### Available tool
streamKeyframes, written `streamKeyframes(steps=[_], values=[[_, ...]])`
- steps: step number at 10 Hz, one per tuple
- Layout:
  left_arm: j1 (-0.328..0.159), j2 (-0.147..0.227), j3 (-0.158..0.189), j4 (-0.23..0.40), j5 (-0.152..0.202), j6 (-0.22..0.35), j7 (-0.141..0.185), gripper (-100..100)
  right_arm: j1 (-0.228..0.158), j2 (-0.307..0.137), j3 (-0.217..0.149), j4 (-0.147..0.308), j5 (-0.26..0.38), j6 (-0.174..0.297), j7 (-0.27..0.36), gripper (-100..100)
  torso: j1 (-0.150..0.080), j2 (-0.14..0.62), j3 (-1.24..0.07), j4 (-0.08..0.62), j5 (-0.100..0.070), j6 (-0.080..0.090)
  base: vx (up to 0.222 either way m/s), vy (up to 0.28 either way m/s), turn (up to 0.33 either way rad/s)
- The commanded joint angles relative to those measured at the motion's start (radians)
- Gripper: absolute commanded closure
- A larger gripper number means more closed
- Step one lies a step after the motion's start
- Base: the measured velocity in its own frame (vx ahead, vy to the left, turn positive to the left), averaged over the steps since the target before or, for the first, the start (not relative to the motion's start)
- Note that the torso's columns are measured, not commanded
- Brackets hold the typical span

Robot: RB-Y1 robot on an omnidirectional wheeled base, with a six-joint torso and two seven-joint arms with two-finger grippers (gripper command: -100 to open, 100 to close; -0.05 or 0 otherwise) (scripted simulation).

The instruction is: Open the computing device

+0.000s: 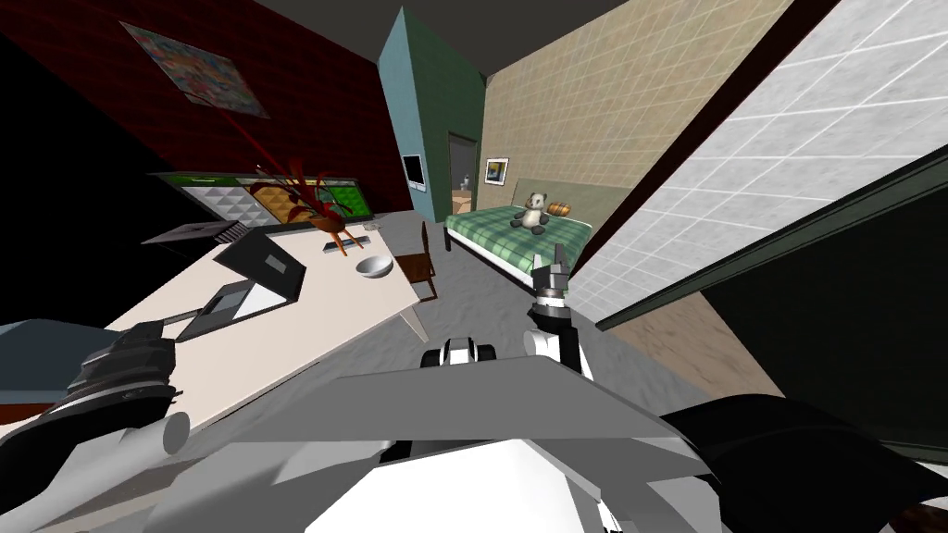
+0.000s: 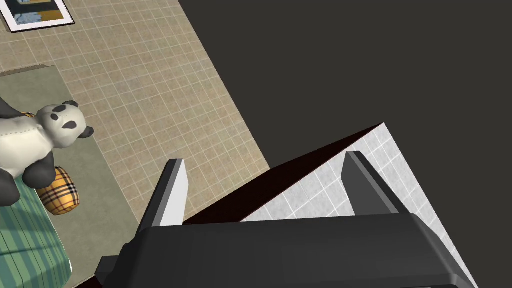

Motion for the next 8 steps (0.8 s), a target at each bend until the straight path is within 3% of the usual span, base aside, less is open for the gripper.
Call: streamKeyframes(steps=[1, 3, 4, 8], values=[[0.004, 0.021, 0.05, 0.051, 0.002, 0.016, 0.006, -100, 0.0, 0.0, 0.0, 0.0, 0.0, 0.0, 0.0, 0, -0.001, -0.001, -0.001, 0.0, 0.0, 0.0, 0.057, -0.021, -0.115], [0.006, 0.054, 0.113, 0.114, 0.005, 0.038, 0.016, -100, 0.0, 0.0, 0.0, 0.0, 0.0, 0.0, 0.0, 0, -0.002, 0.001, 0.0, 0.0, 0.0, 0.0, 0.085, -0.028, -0.234], [0.006, 0.054, 0.113, 0.117, 0.005, 0.038, 0.016, -100, 0.0, 0.0, 0.0, 0.0, 0.0, 0.0, 0.0, 0, -0.001, -0.001, -0.001, 0.0, 0.0, 0.0, 0.08, -0.005, -0.092], [0.013, 0.11, 0.224, 0.232, 0.007, 0.074, 0.038, -100, 0.0, 0.0, 0.0, 0.0, 0.0, 0.0, 0.0, 0, -0.001, -0.001, 0.0, 0.0, 0.0, 0.0, 0.101, 0.002, -0.212]])
